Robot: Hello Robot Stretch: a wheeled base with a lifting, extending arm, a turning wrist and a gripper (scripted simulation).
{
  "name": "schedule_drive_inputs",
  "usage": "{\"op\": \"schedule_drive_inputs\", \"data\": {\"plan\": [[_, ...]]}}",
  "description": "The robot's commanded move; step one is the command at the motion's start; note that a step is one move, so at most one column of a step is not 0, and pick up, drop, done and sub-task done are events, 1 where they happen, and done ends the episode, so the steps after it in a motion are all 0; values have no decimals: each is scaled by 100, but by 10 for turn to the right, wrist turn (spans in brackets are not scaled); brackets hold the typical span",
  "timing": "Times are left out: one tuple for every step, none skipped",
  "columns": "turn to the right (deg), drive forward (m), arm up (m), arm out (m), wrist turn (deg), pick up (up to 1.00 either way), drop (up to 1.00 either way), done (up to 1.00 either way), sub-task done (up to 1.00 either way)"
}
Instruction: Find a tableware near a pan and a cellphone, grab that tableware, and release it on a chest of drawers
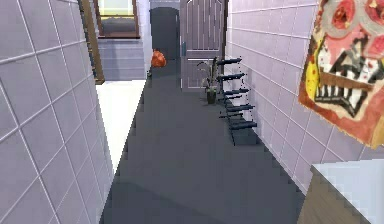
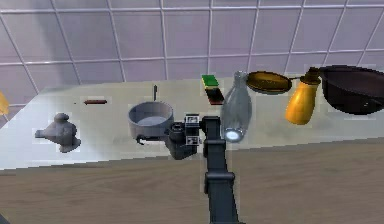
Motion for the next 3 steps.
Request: {"op": "schedule_drive_inputs", "data": {"plan": [[0, 0, 0, 0, 0, 100, 0, 0, 0], [0, 0, 10, 0, 0, 0, 0, 0, 0], [0, 0, 6, 0, 0, 0, 0, 0, 0]]}}
